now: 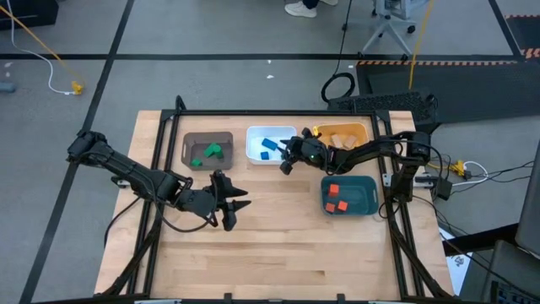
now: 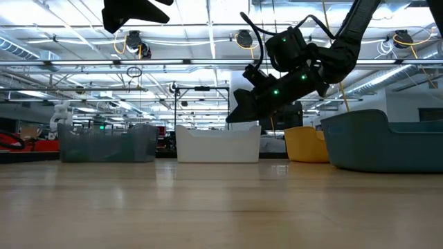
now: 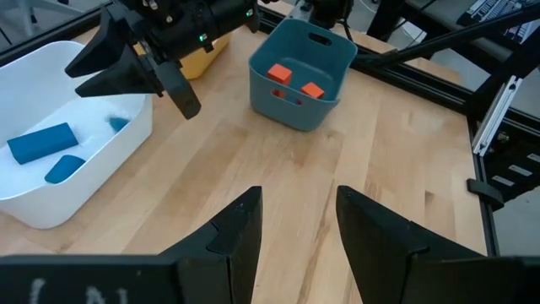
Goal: Sort & place blocks by color
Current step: Return to Home Position
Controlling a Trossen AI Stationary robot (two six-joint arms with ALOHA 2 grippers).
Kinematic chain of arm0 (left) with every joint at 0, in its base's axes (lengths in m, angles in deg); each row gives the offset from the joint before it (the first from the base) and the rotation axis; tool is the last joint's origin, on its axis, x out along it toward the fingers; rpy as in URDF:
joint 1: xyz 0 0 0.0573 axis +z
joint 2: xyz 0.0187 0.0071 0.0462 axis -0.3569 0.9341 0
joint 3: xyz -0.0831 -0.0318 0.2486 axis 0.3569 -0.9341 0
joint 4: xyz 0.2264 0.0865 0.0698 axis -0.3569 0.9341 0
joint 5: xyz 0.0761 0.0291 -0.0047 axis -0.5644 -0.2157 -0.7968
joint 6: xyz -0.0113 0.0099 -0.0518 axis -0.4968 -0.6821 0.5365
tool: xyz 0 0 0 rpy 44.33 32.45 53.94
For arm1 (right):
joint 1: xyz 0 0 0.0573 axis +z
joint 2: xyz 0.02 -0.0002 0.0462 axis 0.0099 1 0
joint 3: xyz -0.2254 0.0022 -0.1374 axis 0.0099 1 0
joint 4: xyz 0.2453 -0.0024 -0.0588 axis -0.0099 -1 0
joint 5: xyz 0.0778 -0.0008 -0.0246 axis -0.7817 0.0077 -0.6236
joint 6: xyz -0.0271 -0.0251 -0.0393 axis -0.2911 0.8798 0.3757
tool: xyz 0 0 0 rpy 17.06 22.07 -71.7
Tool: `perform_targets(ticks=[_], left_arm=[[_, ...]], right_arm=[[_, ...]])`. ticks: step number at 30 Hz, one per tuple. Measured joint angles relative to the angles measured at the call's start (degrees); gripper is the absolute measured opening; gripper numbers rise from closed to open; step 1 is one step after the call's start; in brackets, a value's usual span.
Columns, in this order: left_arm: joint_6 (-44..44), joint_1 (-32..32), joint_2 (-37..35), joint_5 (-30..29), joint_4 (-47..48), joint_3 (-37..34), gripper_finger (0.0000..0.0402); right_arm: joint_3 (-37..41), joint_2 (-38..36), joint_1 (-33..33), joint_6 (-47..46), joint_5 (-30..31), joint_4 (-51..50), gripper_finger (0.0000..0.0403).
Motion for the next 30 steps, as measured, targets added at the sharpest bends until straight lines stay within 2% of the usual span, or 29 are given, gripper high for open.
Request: perform_targets(ticks=[7,11,15,22,30], left_arm=[[0.1,0.0,0.0,0.0,0.0,0.0,0.0154],[1.2,0.0,0.0,0.0,0.1,0.0,0.0154],[0.9,0.2,-1.9,2.4,1.5,0.0,0.0154],[-0.2,1.4,-11.5,2.7,12.9,0.0,0.0154],[1.1,2.1,-25.7,-3.1,30.3,0.0,0.0154]], right_arm=[[0.0,-0.7,0.0,-0.3,0.0,-0.3,0.0161],[0.0,-6.2,1.3,-0.9,0.0,-1.6,0.0165],[0.0,-13.6,2.6,1.4,-0.2,-8.6,0.0161],[0.0,-25.2,2.9,2.0,0.0,-26.7,0.0158],[0.0,-32.5,2.8,1.7,0.1,-40.0,0.0158]])
